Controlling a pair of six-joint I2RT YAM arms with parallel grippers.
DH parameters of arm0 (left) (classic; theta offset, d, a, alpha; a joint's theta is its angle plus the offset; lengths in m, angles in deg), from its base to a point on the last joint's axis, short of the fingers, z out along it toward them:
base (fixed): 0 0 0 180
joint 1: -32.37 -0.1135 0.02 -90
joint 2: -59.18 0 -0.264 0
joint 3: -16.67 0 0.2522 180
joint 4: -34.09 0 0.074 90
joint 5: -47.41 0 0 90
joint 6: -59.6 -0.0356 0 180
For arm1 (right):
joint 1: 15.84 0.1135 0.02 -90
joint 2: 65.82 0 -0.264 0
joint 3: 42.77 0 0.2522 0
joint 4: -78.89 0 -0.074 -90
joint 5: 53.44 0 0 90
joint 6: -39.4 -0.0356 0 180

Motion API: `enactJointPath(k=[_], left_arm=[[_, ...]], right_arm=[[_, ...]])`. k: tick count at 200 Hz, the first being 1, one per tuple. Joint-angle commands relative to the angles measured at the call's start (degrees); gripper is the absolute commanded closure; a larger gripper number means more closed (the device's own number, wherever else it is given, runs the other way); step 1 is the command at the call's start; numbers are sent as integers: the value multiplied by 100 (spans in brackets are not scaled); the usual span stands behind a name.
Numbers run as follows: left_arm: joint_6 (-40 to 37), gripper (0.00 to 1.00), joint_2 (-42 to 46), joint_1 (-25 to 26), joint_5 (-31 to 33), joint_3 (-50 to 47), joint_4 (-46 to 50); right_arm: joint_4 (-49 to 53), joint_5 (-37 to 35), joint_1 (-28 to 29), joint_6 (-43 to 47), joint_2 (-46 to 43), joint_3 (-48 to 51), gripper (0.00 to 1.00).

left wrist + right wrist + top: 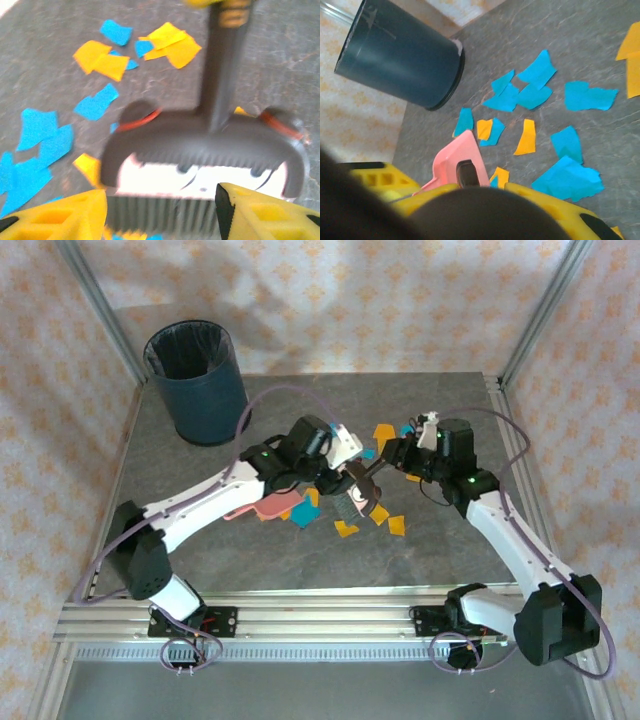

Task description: Sweep away the paper scraps from the table

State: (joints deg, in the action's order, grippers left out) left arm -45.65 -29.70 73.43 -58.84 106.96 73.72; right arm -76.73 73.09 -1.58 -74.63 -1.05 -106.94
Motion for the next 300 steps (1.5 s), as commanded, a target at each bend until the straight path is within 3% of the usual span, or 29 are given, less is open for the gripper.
enactJointPath(k=[1, 31, 78, 111, 162, 204, 300], left_arm=[[206, 40, 375, -230, 600, 2, 837], [179, 29, 659, -348, 1594, -128, 1573], [-32, 26, 870, -808, 1782, -282, 2512], [-361, 25, 828, -882, 2479, -444, 3024], [-973, 25, 603, -1457, 2273, -594, 3726], [-1751, 26, 369, -1827, 2316, -881, 3620], [-1807, 34, -835, -2007, 2006, -788, 3361]], right_arm=[[158, -242, -169, 154, -132, -183, 100], [256, -36, -363, 228, -81, -270, 100], [399, -87, -411, 259, 0, -408, 100], [508, -302, -416, 286, 0, -414, 100], [712, -530, -425, 369, -79, -469, 100], [778, -460, -433, 359, -79, -496, 100], [686, -445, -433, 285, -165, -322, 100]])
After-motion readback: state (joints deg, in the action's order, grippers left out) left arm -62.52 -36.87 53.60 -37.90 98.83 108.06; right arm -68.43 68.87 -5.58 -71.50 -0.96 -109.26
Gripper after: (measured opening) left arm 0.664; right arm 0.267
